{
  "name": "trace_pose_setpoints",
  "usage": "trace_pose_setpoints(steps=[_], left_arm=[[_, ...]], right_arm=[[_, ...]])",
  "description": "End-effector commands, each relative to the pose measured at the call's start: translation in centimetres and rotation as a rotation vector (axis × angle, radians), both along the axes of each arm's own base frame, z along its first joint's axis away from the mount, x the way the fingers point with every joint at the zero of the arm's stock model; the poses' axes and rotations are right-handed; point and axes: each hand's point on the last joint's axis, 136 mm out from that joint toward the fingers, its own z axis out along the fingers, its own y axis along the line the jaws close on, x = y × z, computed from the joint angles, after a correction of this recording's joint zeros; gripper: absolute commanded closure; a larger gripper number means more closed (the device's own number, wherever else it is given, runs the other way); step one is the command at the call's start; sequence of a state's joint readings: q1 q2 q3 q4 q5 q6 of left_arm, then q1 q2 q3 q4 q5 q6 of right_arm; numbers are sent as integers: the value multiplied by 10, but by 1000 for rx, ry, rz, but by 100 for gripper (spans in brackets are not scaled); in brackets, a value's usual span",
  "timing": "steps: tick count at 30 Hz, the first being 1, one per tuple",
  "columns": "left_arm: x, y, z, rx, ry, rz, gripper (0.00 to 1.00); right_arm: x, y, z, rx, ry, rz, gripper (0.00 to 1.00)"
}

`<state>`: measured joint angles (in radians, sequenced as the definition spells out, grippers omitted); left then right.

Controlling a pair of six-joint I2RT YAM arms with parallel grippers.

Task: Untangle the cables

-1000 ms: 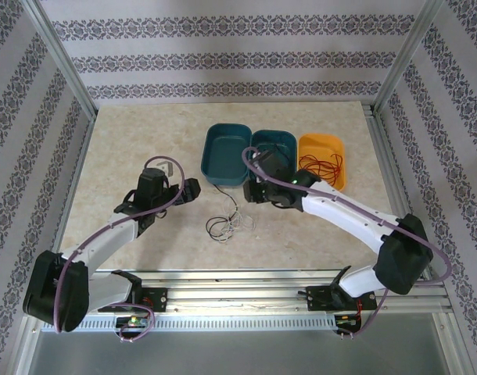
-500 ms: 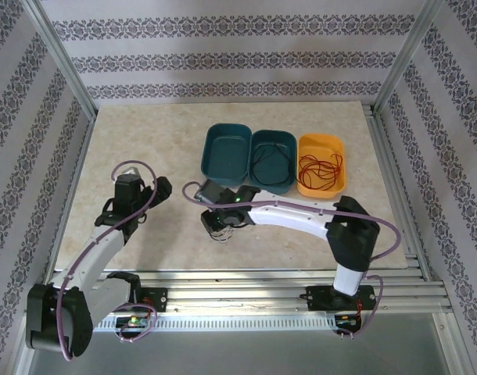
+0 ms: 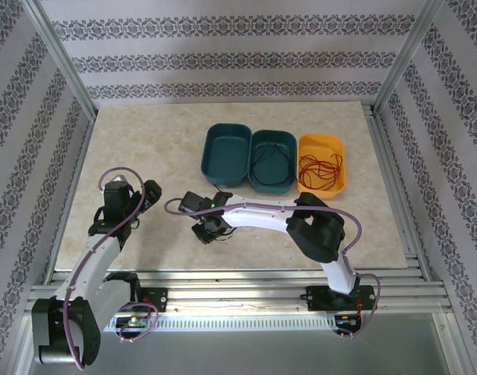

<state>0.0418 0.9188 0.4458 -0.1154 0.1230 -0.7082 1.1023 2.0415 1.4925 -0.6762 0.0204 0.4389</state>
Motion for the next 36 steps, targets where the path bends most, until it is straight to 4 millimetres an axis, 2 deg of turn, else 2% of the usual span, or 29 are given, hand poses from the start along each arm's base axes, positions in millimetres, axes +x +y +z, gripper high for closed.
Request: trace_pose_setpoints(steps=[1,8,11,14,17,20,27,32,36], left_arm=[[2,1,2,-21,-25,3,1],[3,-1,3,-31,-35,-3,1],[4,-2,2,-36,-35,-8,1],[4,-3,1,-41,-34,-11,1],[4,-3,0,-42,-33,-12,1],[5,-4,1,-45,-39,-16,1],[7,-6,2,-50,-46,-30,1],[9,-10,3,-65,-54,-47,1],[13,-17,3,-93,-65,-80,1]], right_arm=[[-2,-2,-9,-47,15,23,70],[-3,-7,-26,-77,40,11,73],[-3,-8,-31,-78,59,2,80],[-3,-6,-30,-64,69,-1,91],[-3,1,-19,-25,66,7,93],[0,7,4,24,41,17,94],[6,21,80,208,-48,40,95],[10,24,122,333,-96,40,100],[14,26,153,444,-132,35,100]])
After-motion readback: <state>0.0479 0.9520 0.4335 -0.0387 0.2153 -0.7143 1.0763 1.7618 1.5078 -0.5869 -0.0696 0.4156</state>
